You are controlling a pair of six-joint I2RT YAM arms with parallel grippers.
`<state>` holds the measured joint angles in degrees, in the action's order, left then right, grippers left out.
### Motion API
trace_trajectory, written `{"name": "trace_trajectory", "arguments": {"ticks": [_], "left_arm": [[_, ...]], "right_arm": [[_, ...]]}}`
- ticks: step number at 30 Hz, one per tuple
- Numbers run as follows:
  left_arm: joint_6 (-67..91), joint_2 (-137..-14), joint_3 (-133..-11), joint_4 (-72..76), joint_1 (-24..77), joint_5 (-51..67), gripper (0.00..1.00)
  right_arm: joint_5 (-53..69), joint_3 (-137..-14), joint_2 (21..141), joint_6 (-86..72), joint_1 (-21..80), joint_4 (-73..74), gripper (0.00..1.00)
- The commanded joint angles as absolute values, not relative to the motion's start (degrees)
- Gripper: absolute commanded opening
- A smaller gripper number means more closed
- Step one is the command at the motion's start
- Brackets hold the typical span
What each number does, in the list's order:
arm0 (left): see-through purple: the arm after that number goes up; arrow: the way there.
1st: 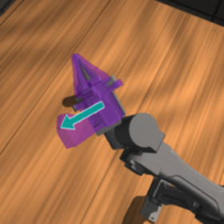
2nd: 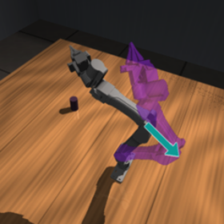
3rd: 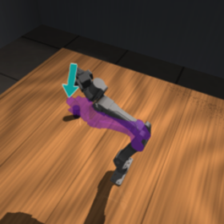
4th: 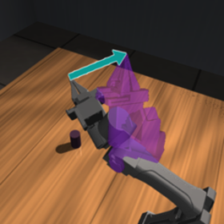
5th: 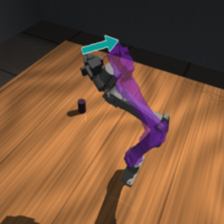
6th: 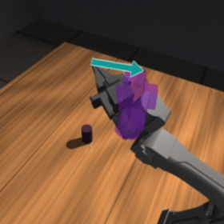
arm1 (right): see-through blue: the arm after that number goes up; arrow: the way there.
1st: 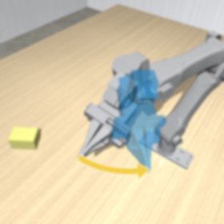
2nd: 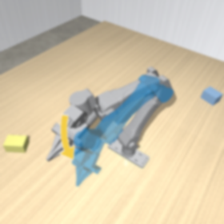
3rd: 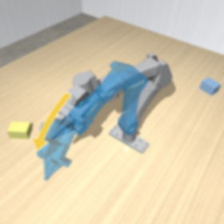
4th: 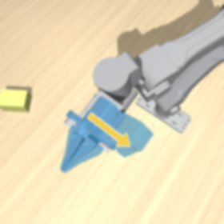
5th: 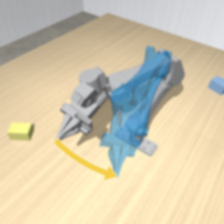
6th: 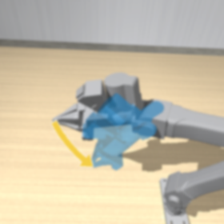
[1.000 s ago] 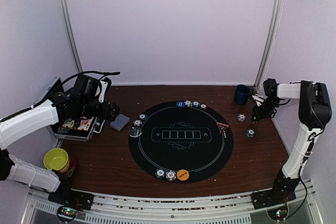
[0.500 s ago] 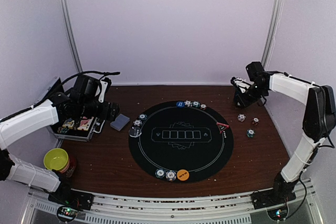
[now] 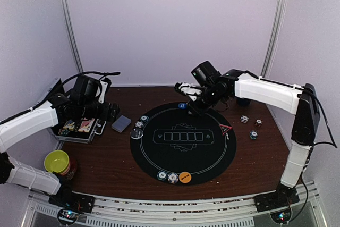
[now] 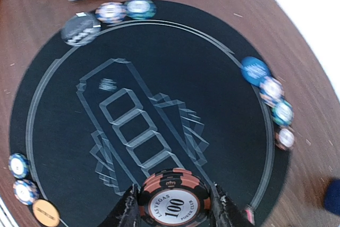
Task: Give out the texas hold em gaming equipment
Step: Place the poker chips pile in the big blind area.
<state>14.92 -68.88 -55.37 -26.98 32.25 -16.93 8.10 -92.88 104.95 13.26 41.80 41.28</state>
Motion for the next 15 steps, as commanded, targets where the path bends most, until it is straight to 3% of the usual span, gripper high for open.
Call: {"name": "trace_trajectory", "arguments": {"ticks": [1, 15], "left_arm": [[14.9, -66.73, -54.87, -24.62, 32.28, -19.34, 0.98], [15.12, -64.71, -54.65, -24.51, 31.36, -22.5, 0.98]], "right_arm": [[6.97, -97.02, 110.5, 11.26, 50.54, 42.49, 0.33], [9.06, -102.09, 121.37, 10.19, 65.1, 40.58, 0.32]]}}
